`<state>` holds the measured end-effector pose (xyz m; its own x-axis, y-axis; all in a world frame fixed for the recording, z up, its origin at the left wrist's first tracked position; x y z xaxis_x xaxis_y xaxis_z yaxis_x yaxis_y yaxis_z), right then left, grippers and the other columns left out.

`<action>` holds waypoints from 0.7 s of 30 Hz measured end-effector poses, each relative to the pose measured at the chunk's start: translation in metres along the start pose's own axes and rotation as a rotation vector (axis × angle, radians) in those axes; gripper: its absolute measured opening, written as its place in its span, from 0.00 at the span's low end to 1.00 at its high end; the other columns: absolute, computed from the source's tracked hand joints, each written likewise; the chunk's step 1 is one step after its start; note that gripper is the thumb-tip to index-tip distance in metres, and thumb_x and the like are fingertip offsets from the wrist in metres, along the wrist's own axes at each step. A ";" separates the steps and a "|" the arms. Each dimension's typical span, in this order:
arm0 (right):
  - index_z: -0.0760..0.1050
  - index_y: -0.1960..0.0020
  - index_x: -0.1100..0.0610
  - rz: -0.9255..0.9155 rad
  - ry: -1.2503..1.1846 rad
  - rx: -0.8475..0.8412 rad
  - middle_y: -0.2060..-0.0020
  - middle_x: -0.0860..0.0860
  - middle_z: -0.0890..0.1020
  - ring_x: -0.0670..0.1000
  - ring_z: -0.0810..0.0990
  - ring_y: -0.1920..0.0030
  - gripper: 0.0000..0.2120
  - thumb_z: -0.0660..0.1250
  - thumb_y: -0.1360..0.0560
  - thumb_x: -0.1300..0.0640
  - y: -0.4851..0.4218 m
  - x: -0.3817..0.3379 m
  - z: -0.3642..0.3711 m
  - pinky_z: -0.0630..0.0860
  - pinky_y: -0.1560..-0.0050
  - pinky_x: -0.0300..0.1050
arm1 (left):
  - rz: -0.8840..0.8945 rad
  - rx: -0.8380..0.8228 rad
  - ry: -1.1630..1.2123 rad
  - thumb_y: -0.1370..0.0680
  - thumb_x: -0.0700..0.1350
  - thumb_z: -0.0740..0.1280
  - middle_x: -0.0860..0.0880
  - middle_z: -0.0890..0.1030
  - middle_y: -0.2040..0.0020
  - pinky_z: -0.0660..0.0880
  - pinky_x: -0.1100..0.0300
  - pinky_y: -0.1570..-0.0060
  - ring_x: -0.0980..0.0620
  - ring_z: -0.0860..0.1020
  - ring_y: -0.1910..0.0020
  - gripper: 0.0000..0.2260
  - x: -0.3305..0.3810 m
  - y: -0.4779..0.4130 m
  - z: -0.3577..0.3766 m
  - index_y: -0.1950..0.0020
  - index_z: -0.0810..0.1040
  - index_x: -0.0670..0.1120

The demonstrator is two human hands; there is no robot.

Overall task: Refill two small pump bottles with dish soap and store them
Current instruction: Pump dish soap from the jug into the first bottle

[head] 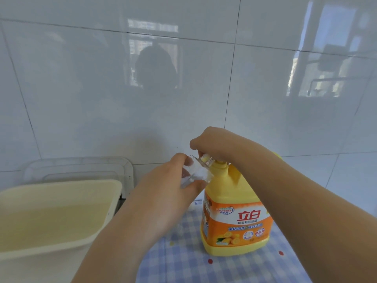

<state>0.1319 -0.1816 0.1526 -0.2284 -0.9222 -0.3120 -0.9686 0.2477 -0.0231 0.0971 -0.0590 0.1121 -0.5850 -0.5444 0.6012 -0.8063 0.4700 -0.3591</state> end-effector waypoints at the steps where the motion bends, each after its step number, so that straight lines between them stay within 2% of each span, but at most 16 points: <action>1: 0.63 0.60 0.53 -0.007 -0.002 -0.004 0.71 0.51 0.59 0.49 0.57 0.72 0.11 0.55 0.22 0.64 0.000 -0.001 0.001 0.57 0.71 0.38 | 0.002 0.001 -0.001 0.24 0.59 0.63 0.61 0.75 0.50 0.67 0.72 0.61 0.61 0.76 0.53 0.16 0.001 0.000 0.000 0.38 0.68 0.58; 3: 0.62 0.62 0.54 -0.006 -0.010 0.010 0.72 0.51 0.59 0.48 0.55 0.73 0.11 0.56 0.22 0.63 0.000 -0.001 -0.001 0.54 0.72 0.39 | 0.005 0.011 -0.001 0.24 0.59 0.64 0.61 0.75 0.51 0.67 0.73 0.62 0.63 0.75 0.55 0.16 0.001 0.000 -0.001 0.38 0.68 0.59; 5: 0.67 0.62 0.59 0.004 -0.031 0.017 0.71 0.51 0.58 0.48 0.54 0.73 0.10 0.56 0.23 0.64 0.001 -0.001 -0.002 0.54 0.72 0.39 | 0.010 0.024 -0.004 0.24 0.59 0.64 0.62 0.75 0.51 0.66 0.73 0.63 0.64 0.74 0.55 0.16 0.002 0.000 -0.002 0.38 0.68 0.59; 6: 0.73 0.60 0.66 0.017 -0.033 0.015 0.71 0.51 0.57 0.48 0.53 0.72 0.11 0.55 0.23 0.65 0.001 -0.001 -0.001 0.53 0.73 0.37 | 0.012 0.028 -0.001 0.24 0.59 0.64 0.62 0.76 0.50 0.66 0.73 0.63 0.64 0.75 0.54 0.16 0.002 0.000 -0.002 0.38 0.68 0.59; 7: 0.75 0.50 0.74 0.021 -0.020 0.011 0.71 0.51 0.56 0.48 0.52 0.72 0.13 0.54 0.22 0.66 0.001 -0.001 -0.001 0.53 0.74 0.36 | 0.015 0.031 0.005 0.24 0.59 0.64 0.61 0.76 0.50 0.67 0.73 0.62 0.63 0.75 0.53 0.16 0.002 0.000 -0.003 0.38 0.68 0.58; 8: 0.72 0.42 0.75 0.030 -0.040 0.012 0.71 0.51 0.56 0.48 0.52 0.72 0.15 0.54 0.22 0.67 0.001 -0.001 -0.001 0.53 0.74 0.36 | 0.016 0.036 0.012 0.24 0.59 0.64 0.61 0.76 0.50 0.68 0.73 0.61 0.62 0.76 0.52 0.17 0.002 0.000 -0.003 0.37 0.68 0.59; 9: 0.70 0.39 0.74 0.050 -0.065 0.010 0.71 0.51 0.57 0.48 0.53 0.72 0.16 0.54 0.22 0.67 0.000 0.002 -0.001 0.54 0.74 0.36 | 0.017 0.040 0.017 0.24 0.59 0.64 0.61 0.76 0.50 0.68 0.73 0.60 0.62 0.76 0.52 0.17 0.002 0.000 -0.004 0.37 0.68 0.59; 11: 0.73 0.42 0.73 0.051 -0.076 0.020 0.72 0.51 0.61 0.48 0.57 0.73 0.16 0.55 0.22 0.65 -0.002 0.004 -0.002 0.57 0.72 0.37 | 0.020 0.052 0.025 0.24 0.59 0.64 0.62 0.76 0.50 0.69 0.71 0.58 0.63 0.76 0.51 0.18 0.003 0.001 -0.006 0.36 0.68 0.59; 15: 0.78 0.56 0.66 0.049 -0.107 0.076 0.79 0.55 0.75 0.51 0.72 0.81 0.13 0.57 0.24 0.60 -0.002 0.002 -0.015 0.71 0.73 0.36 | 0.028 0.105 0.070 0.25 0.59 0.66 0.61 0.77 0.48 0.72 0.67 0.55 0.61 0.77 0.50 0.19 0.005 0.001 -0.009 0.36 0.68 0.60; 18: 0.78 0.56 0.65 0.052 -0.110 0.052 0.75 0.57 0.78 0.52 0.73 0.83 0.12 0.57 0.24 0.61 -0.003 0.001 -0.015 0.72 0.75 0.36 | 0.021 0.126 0.070 0.25 0.60 0.66 0.61 0.77 0.47 0.71 0.66 0.56 0.60 0.77 0.50 0.19 0.005 0.001 -0.009 0.36 0.68 0.60; 21: 0.74 0.56 0.61 0.051 -0.135 0.032 0.69 0.55 0.78 0.50 0.73 0.78 0.09 0.57 0.22 0.59 -0.002 0.002 -0.014 0.70 0.77 0.35 | 0.017 0.110 0.077 0.25 0.60 0.65 0.60 0.78 0.48 0.73 0.63 0.54 0.59 0.78 0.51 0.18 0.005 0.002 -0.008 0.37 0.68 0.60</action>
<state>0.1316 -0.1880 0.1658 -0.2601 -0.8602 -0.4386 -0.9518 0.3048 -0.0333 0.0932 -0.0555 0.1200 -0.5938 -0.4804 0.6455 -0.8034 0.3977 -0.4432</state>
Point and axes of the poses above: each hand's wrist, its own y-axis away from the middle knuckle, its own z-axis out of the palm, x = y × z, the point moved 8 cm from there along -y, towards the middle knuckle
